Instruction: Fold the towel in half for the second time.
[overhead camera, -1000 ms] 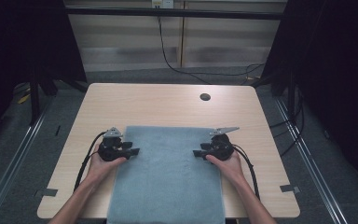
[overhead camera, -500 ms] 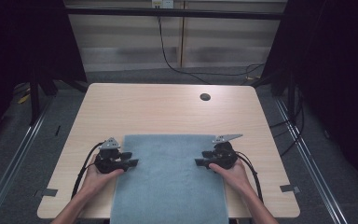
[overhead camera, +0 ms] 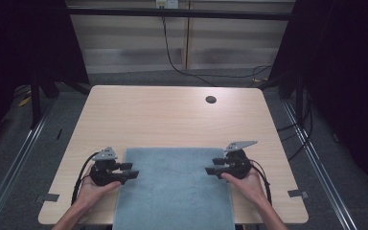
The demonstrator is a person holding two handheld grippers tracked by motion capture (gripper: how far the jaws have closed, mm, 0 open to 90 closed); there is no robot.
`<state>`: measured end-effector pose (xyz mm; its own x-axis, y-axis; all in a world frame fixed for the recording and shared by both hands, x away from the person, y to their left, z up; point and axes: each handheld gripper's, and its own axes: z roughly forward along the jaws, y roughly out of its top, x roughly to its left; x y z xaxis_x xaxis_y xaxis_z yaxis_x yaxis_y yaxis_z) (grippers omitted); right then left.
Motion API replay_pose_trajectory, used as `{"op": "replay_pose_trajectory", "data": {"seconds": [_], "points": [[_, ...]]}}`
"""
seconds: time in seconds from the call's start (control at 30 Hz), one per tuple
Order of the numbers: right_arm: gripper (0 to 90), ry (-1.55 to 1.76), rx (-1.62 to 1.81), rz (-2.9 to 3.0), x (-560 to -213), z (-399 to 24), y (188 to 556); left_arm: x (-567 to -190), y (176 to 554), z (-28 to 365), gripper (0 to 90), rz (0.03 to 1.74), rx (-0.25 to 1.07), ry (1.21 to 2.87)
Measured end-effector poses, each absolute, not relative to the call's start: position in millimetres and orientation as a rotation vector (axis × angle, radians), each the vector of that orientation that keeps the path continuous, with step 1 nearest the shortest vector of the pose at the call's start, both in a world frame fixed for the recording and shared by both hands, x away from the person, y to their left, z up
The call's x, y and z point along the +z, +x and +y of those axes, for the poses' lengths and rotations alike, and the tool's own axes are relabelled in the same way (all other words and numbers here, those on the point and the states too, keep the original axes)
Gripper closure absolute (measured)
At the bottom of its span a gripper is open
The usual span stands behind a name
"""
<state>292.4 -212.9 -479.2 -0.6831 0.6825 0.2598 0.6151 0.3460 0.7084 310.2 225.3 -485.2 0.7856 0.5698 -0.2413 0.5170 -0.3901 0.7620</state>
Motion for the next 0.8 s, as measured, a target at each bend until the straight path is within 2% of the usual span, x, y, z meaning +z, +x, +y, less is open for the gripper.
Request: {"op": "replay_pose_trajectory", "data": {"seconds": [0.23, 0.3, 0.5, 0.57, 0.63, 0.8], "points": [[48.1, 1.271, 1.289, 2.374, -471, -238, 326, -475, 345, 236, 50.3, 0.889, 0.115, 1.994], [48.1, 1.288, 1.282, 2.357, -473, -241, 337, -474, 355, 239, 49.8, 0.907, 0.169, 1.976], [47.2, 1.299, 1.326, 2.323, -471, -238, 362, -478, 383, 243, 46.4, 0.997, 0.156, 1.94], [47.1, 1.292, 1.325, 2.313, -472, -241, 362, -484, 380, 243, 42.5, 1.023, 0.142, 1.917], [46.6, 1.297, 1.295, 2.316, -472, -246, 362, -485, 376, 237, 43.0, 1.001, 0.169, 1.982], [47.9, 1.316, 1.281, 2.319, -479, -254, 360, -487, 378, 238, 41.3, 0.967, 0.16, 1.979]]}}
